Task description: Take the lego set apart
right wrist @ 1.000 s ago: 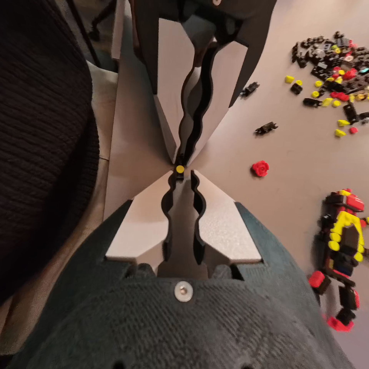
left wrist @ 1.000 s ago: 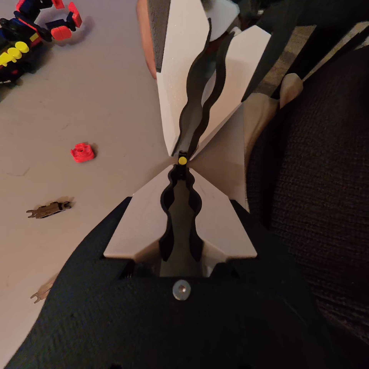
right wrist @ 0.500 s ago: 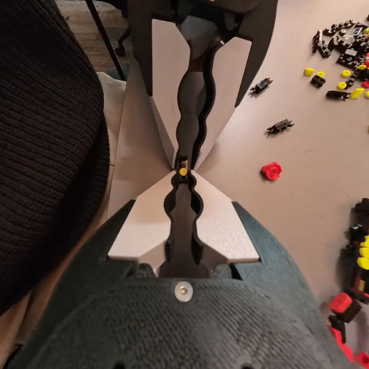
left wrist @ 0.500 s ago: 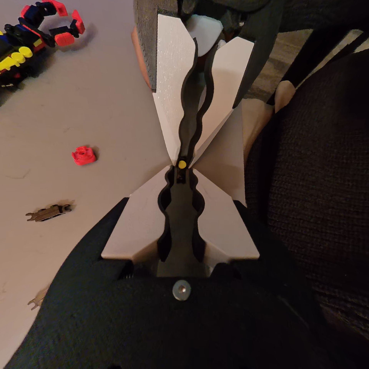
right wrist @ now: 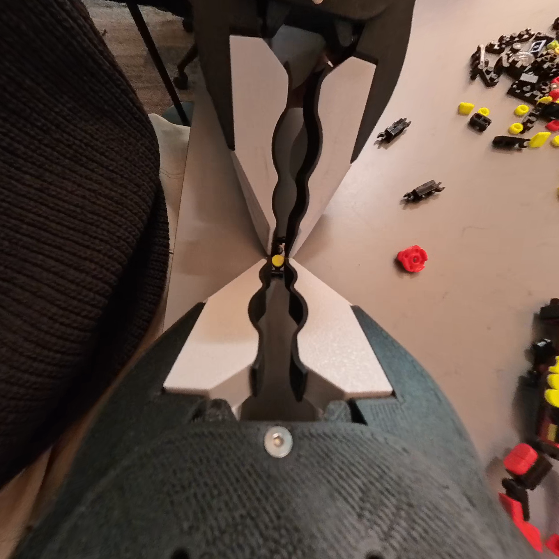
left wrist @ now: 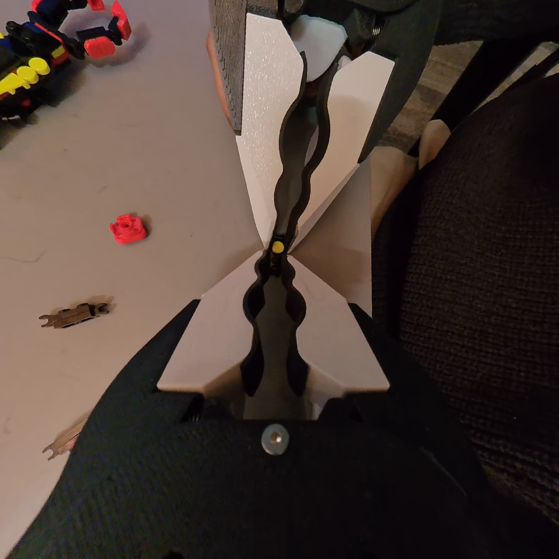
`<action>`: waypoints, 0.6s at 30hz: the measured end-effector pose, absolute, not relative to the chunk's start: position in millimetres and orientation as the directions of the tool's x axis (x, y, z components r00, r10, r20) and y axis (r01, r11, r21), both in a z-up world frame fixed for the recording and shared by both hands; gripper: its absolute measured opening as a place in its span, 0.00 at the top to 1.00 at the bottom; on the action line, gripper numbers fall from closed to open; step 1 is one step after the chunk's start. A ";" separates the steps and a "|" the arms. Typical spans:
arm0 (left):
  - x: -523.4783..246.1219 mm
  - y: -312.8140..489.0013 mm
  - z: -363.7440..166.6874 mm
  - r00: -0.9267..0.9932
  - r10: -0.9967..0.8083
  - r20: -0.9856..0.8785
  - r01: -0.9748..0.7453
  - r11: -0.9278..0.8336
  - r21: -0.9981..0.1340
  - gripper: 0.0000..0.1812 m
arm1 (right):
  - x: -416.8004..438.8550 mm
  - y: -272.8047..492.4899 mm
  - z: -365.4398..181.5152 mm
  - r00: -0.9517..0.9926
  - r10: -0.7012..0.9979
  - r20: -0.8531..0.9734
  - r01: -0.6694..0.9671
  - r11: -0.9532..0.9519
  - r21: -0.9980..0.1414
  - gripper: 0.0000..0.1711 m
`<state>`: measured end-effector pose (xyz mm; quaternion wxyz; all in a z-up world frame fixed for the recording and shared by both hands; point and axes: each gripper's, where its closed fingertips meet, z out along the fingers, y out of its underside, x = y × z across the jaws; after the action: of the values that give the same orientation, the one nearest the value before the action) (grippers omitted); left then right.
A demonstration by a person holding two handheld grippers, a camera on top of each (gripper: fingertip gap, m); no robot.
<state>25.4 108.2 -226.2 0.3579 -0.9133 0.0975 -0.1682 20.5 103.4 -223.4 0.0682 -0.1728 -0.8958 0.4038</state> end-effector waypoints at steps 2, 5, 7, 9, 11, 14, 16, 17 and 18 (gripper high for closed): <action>25.4 108.1 -226.4 0.928 -0.292 0.233 -0.059 -0.731 -0.680 0.97 | 20.4 103.3 -223.1 -0.933 0.361 0.001 0.240 0.622 -0.746 0.96; 25.3 107.7 -226.9 0.932 -0.284 0.227 -0.060 -0.735 -0.675 0.97 | 20.0 102.9 -222.7 -0.933 0.358 0.044 0.208 0.635 -0.744 0.96; 25.3 107.3 -227.3 0.935 -0.280 0.217 -0.066 -0.739 -0.670 0.96 | 19.8 102.7 -222.4 -0.930 0.366 0.041 0.213 0.627 -0.749 0.97; 25.3 106.8 -227.7 0.938 -0.270 0.217 -0.060 -0.745 -0.664 0.96 | 19.6 102.5 -222.2 -0.926 0.378 0.014 0.240 0.614 -0.752 0.97; 25.2 106.3 -228.2 0.941 -0.267 0.206 -0.066 -0.746 -0.663 0.96 | 19.7 102.4 -222.3 -0.922 0.387 -0.008 0.260 0.604 -0.753 0.97; 25.2 106.0 -228.5 0.942 -0.262 0.211 -0.060 -0.748 -0.660 0.96 | 19.8 102.3 -222.0 -0.922 0.388 -0.004 0.257 0.603 -0.755 0.97; 25.1 105.6 -228.8 0.942 -0.261 0.210 -0.062 -0.750 -0.658 0.95 | 19.8 102.1 -221.8 -0.922 0.387 0.001 0.253 0.604 -0.756 0.97; 25.1 105.4 -229.0 0.944 -0.263 0.199 -0.070 -0.750 -0.658 0.95 | 19.8 102.0 -221.7 -0.922 0.387 0.005 0.249 0.604 -0.757 0.97; 25.4 105.3 -229.0 0.945 -0.265 0.191 -0.077 -0.749 -0.658 0.95 | 20.0 101.9 -221.5 -0.923 0.385 0.007 0.246 0.604 -0.758 0.97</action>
<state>25.4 105.3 -229.0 0.3423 -0.9249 0.0923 -0.1375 20.0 101.9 -221.5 0.0851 -0.1772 -0.8915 0.4083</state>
